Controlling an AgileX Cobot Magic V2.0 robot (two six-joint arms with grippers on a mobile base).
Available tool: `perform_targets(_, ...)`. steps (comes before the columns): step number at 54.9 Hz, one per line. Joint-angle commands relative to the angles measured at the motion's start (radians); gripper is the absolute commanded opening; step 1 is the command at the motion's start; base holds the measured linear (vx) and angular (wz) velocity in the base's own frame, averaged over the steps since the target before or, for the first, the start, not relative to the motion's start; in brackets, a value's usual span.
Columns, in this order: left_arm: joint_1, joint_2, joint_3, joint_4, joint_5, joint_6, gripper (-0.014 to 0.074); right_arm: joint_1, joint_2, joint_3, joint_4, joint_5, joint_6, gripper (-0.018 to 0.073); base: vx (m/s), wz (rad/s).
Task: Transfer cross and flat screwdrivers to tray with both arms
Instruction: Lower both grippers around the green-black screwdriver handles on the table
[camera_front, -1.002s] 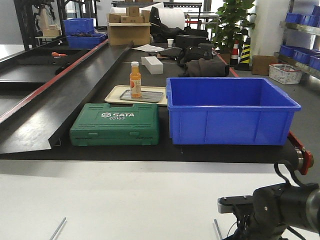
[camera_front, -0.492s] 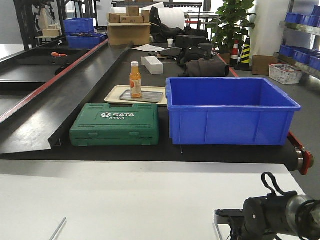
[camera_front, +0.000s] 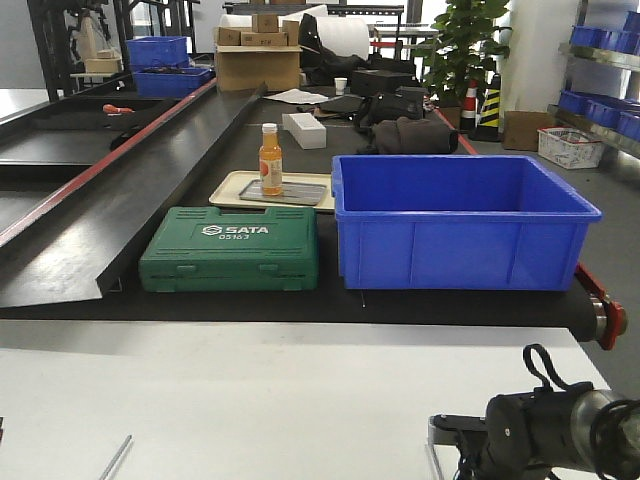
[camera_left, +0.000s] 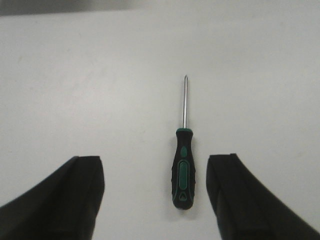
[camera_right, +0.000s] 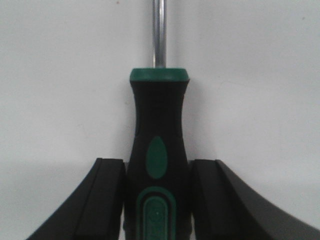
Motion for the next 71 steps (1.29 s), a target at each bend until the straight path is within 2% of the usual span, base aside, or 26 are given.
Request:
perform_targets(1,0.0,0.128,-0.132,0.0,0.045,0.04,0.0559,-0.001,-0.023,-0.014,0.021,-0.019,-0.01,-0.0011,0.0,0.0)
perform_targets(16,0.0,0.489,-0.311,-0.048,0.149,0.039,0.0559,-0.001,-0.023,-0.014,0.02,-0.028,-0.028,-0.0008,0.0,0.0)
perform_targets(25,-0.001,0.628,-0.329,-0.096,0.141,0.049,0.0554,-0.001,-0.023,-0.014,0.02,-0.028,-0.034,-0.0008,0.0,0.0)
perform_targets(47,-0.001,0.738,-0.328,-0.112,0.126,0.058,0.0484,-0.001,-0.023,-0.014,0.019,-0.023,-0.041,-0.0008,0.0,0.0)
perform_targets(65,-0.022,0.797,-0.327,-0.114,0.114,0.077,0.048,-0.001,-0.023,-0.014,0.019,-0.027,-0.048,-0.0008,0.0,0.0)
perform_targets(71,-0.042,0.81,-0.327,-0.111,0.114,0.083,0.0426,-0.001,-0.023,-0.014,0.019,-0.027,-0.048,-0.0008,0.0,0.0)
